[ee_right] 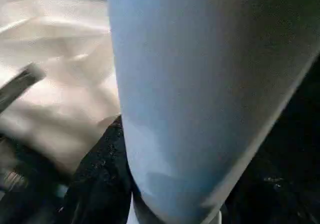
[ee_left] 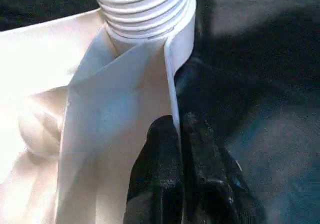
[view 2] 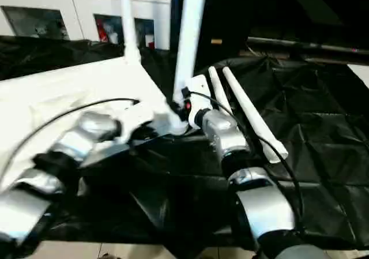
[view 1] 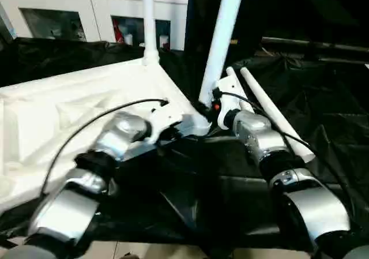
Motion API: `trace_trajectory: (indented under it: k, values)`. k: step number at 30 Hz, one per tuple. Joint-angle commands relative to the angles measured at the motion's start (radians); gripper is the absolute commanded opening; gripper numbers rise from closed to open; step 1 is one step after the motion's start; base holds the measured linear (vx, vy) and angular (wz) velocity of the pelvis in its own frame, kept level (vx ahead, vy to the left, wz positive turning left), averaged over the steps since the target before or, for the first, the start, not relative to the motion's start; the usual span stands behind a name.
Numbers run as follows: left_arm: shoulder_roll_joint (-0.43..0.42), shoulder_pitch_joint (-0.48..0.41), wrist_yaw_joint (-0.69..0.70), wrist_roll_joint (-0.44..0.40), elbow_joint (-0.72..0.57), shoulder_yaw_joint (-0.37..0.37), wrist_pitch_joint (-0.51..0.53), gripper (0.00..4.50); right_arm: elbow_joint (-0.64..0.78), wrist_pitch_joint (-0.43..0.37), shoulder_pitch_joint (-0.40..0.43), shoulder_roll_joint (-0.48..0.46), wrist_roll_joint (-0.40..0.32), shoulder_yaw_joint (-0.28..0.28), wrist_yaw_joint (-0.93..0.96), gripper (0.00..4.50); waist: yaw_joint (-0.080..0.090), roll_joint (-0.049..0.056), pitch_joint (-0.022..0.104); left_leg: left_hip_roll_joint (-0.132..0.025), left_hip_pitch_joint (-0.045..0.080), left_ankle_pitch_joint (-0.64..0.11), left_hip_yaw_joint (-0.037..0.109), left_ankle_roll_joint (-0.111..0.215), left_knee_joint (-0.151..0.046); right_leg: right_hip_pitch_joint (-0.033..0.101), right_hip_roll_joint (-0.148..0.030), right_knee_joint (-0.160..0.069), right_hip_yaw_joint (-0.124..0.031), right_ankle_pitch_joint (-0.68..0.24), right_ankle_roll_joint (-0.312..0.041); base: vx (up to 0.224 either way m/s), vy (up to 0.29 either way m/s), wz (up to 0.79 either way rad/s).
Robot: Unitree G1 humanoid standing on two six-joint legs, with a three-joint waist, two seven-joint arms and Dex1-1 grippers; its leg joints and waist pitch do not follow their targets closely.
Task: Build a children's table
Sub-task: Rotate leg to tighten
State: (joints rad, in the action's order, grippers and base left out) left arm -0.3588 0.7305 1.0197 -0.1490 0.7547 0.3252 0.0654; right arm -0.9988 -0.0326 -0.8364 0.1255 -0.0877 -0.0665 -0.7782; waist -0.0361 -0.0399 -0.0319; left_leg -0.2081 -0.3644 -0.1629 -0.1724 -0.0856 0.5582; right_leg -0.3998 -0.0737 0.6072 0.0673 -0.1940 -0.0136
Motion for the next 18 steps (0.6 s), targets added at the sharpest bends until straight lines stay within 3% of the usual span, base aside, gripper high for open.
trace_trajectory:
  k: [1,4,7,10,18]
  values:
    - [-0.006,-0.010,0.150,0.049,-0.098,0.034,-0.088,0.00,-0.093,-0.102,0.095,0.037,0.068,-0.089,-0.148,1.88,-0.010,0.019,0.045,-0.031,0.008,-0.305,0.003,0.027,-0.062,0.048,-0.062,-0.074,-0.045,-0.165,-0.239,0.000,0.000,0.00]
    - [-0.026,-0.018,0.182,0.055,-0.106,0.033,-0.119,0.00,-0.066,-0.081,0.110,0.066,0.071,-0.113,-0.235,1.88,-0.016,0.021,0.044,-0.033,0.012,-0.302,-0.001,0.019,-0.062,0.045,-0.060,-0.069,-0.046,-0.144,-0.248,0.000,0.000,0.00]
    - [-0.042,-0.023,0.227,0.082,-0.115,0.023,-0.140,0.00,-0.037,-0.078,0.125,0.090,0.060,-0.120,-0.324,1.88,-0.025,0.017,0.043,-0.031,0.015,-0.325,-0.001,0.011,-0.063,0.045,-0.063,-0.075,-0.046,-0.210,-0.234,0.000,0.000,0.00]
    - [-0.054,-0.027,0.268,0.103,-0.124,0.017,-0.145,0.00,-0.023,-0.063,0.138,0.108,0.067,-0.137,-0.376,1.88,-0.031,0.015,0.043,-0.032,0.014,-0.316,-0.002,0.010,-0.064,0.042,-0.063,-0.074,-0.048,-0.214,-0.228,0.000,0.000,0.00]
    - [-0.046,-0.016,0.243,0.085,-0.102,0.010,-0.154,0.00,-0.003,-0.064,0.160,0.093,0.067,-0.114,-0.325,1.88,-0.031,0.017,0.042,-0.031,0.017,-0.330,0.000,-0.003,-0.066,0.040,-0.064,-0.078,-0.048,-0.250,-0.215,0.000,0.000,0.00]
